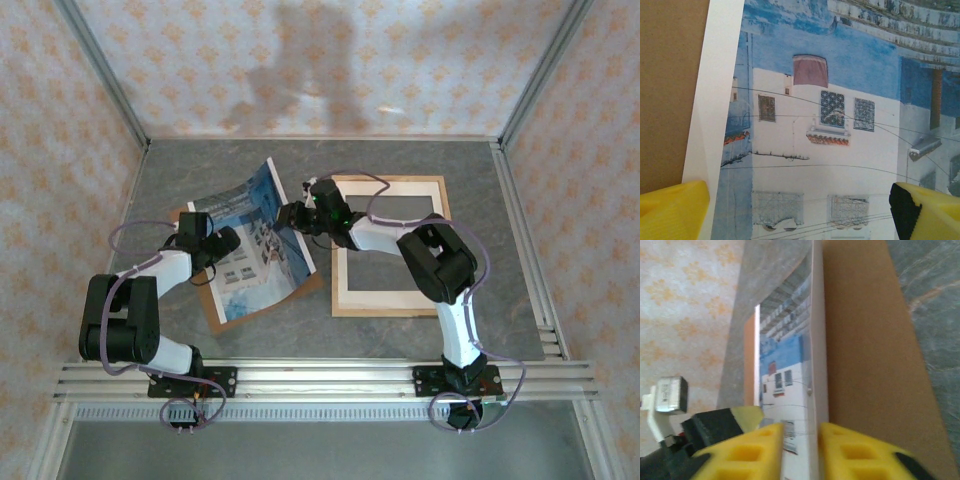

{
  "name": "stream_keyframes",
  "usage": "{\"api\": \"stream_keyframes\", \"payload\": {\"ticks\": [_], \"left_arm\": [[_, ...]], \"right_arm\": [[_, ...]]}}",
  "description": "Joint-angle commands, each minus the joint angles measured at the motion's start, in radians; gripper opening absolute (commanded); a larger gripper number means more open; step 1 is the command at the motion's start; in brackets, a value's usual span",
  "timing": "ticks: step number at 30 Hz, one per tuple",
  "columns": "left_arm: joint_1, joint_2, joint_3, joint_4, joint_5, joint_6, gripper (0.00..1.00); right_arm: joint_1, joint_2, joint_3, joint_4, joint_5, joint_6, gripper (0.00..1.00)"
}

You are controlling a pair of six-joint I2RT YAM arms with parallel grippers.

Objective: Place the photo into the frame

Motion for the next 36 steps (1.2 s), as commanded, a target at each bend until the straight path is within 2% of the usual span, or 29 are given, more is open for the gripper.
{"api": "stream_keyframes", "payload": {"ticks": [1, 3, 4, 10, 13, 18, 19, 22, 23, 26, 29, 33, 36], "left_arm": [[-0.007, -0.025, -0.014, -0.028, 0.024, -0.005, 0.92], [-0.007, -0.032, -0.008, -0.035, 0.026, -0.005, 0.93], [-0.007, -0.039, -0.001, -0.04, 0.026, -0.005, 0.92], [-0.007, -0.154, 0.056, -0.067, 0.097, -0.057, 0.94], [-0.013, -0.249, 0.058, -0.027, 0.138, -0.117, 0.94], [-0.049, -0.337, 0.069, -0.021, 0.102, -0.138, 0.94], [-0.057, -0.337, 0.074, -0.022, 0.1, -0.139, 0.94], [-0.085, -0.318, 0.087, -0.018, 0.1, -0.14, 0.94], [-0.094, -0.308, 0.092, -0.018, 0.102, -0.138, 0.94], [-0.116, -0.284, 0.102, -0.015, 0.099, -0.131, 0.94], [-0.123, -0.269, 0.102, -0.01, 0.097, -0.129, 0.94], [-0.124, -0.27, 0.094, -0.014, 0.083, -0.124, 0.94], [-0.126, -0.268, 0.092, -0.017, 0.068, -0.117, 0.94]], "right_arm": [[0.001, -0.06, 0.048, -0.146, 0.053, -0.123, 0.11], [-0.001, -0.08, 0.061, -0.203, 0.077, -0.169, 0.01], [-0.002, -0.095, 0.069, -0.239, 0.09, -0.198, 0.0], [-0.049, -0.231, 0.137, -0.566, 0.159, -0.379, 0.0], [-0.108, -0.338, 0.176, -0.816, 0.253, -0.471, 0.0], [-0.27, -0.558, 0.214, -1.141, 0.442, -0.553, 0.0], [-0.299, -0.603, 0.226, -1.192, 0.51, -0.572, 0.0], [-0.32, -0.69, 0.292, -1.324, 0.876, -0.664, 0.0], [-0.321, -0.698, 0.322, -1.359, 1.007, -0.688, 0.0], [-0.321, -0.687, 0.387, -1.428, 1.265, -0.735, 0.0], [-0.312, -0.66, 0.395, -1.435, 1.335, -0.758, 0.0], [-0.257, -0.568, 0.34, -1.419, 1.368, -0.758, 0.0], [-0.228, -0.486, 0.308, -1.411, 1.211, -0.692, 0.0]]}}
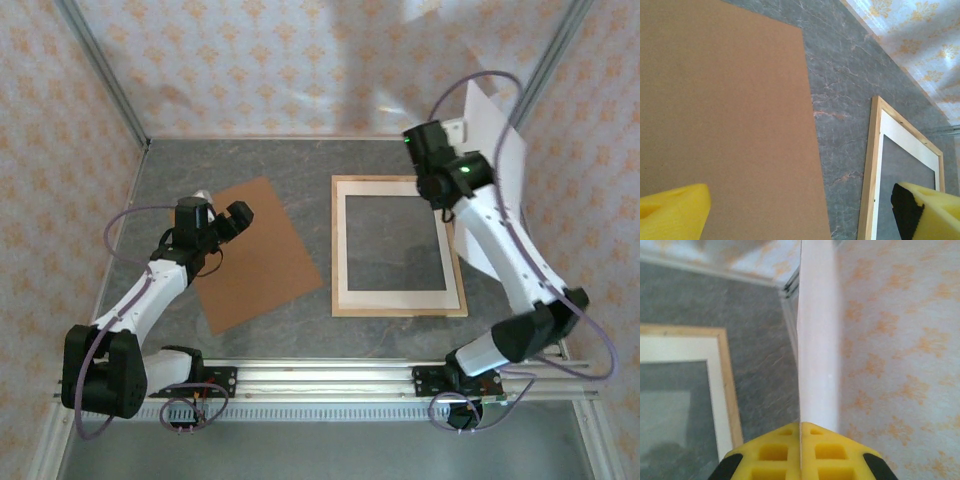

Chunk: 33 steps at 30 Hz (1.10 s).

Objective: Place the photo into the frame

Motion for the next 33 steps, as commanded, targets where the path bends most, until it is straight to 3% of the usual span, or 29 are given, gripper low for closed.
{"api": "stream_keyframes", "payload": {"ticks": [1, 6, 17, 33], "left_arm": [[-0.008, 0.004, 0.024, 0.001, -0.033, 0.015, 0.94], [-0.009, 0.023, 0.026, -0.002, -0.031, 0.021, 0.94], [-0.01, 0.048, 0.008, 0.026, -0.027, 0.03, 0.94], [-0.01, 0.073, 0.01, 0.035, -0.025, 0.034, 0.94]], "right_arm": [[0.043, 0.082, -0.075, -0.014, -0.1, 0.05, 0.0], [0.102, 0.166, -0.192, 0.095, -0.319, 0.156, 0.0], [0.18, 0.273, -0.225, 0.267, -0.491, 0.249, 0.0], [0.225, 0.446, -0.078, 0.24, -0.364, 0.164, 0.0]]}}
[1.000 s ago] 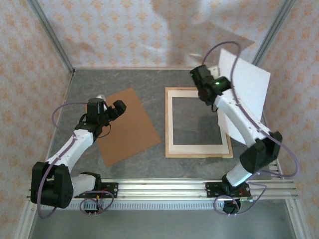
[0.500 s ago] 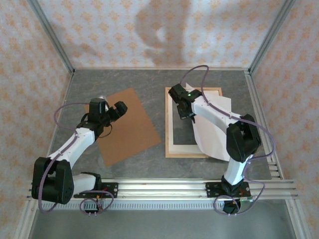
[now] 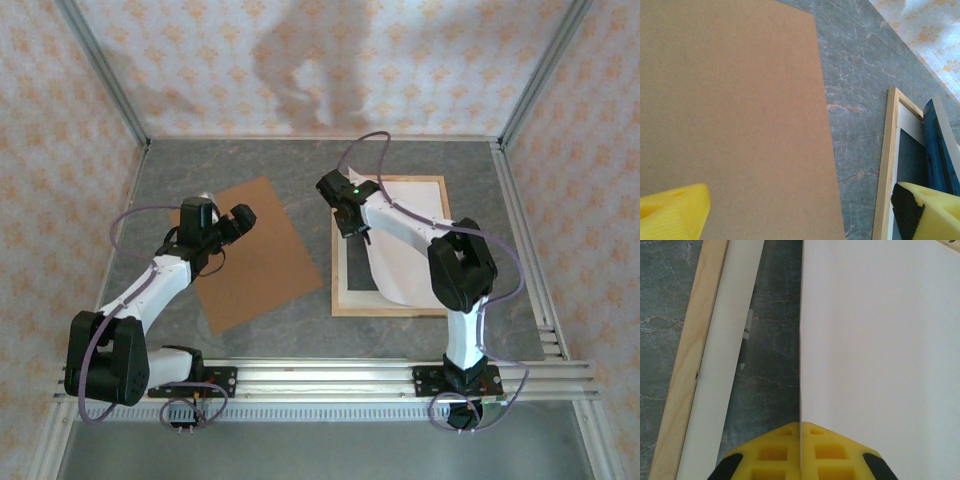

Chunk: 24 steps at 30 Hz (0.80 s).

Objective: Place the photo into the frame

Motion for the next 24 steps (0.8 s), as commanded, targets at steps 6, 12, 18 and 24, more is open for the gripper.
{"api": "stream_keyframes", "payload": {"ticks": [6, 12, 18, 24], "left_arm": [[-0.005, 0.028, 0.009, 0.03, -0.015, 0.017, 0.94], [-0.004, 0.038, 0.003, 0.037, -0.014, 0.02, 0.95], [-0.004, 0.056, 0.006, 0.045, -0.009, 0.021, 0.95], [-0.004, 0.059, 0.011, 0.041, -0.003, 0.022, 0.95]], "right_arm": [[-0.006, 0.044, 0.052, -0.028, 0.1, -0.007, 0.0], [-0.006, 0.055, 0.059, -0.043, 0.099, 0.011, 0.0], [-0.006, 0.051, 0.048, -0.023, 0.034, 0.048, 0.09], [-0.006, 0.075, 0.048, -0.019, 0.032, 0.06, 0.21]]}}
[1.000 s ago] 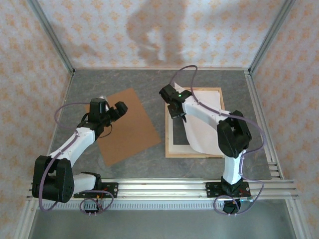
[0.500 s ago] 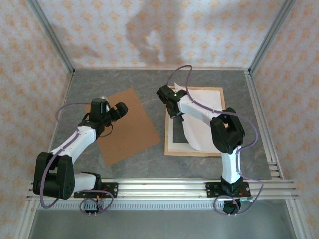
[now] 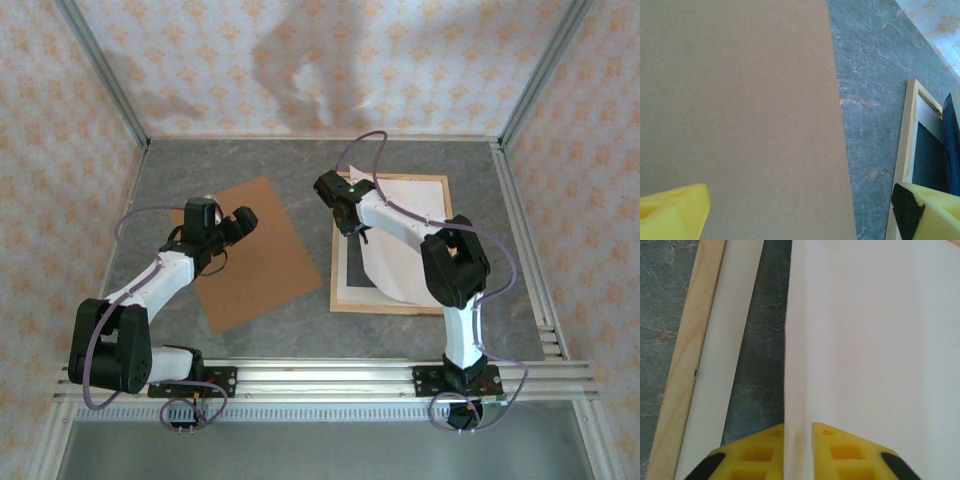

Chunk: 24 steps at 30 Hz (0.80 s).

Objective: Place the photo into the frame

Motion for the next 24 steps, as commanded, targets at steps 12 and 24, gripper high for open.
{"api": "stream_keyframes", "payload": {"ticks": [12, 24], "left_arm": [[-0.005, -0.001, 0.009, 0.023, -0.004, 0.009, 0.95], [-0.022, 0.011, 0.003, 0.025, -0.003, 0.001, 0.95]], "right_arm": [[-0.005, -0.025, -0.017, 0.025, -0.043, 0.018, 0.62], [-0.024, -0.117, -0.096, 0.091, -0.258, 0.01, 0.8]]}}
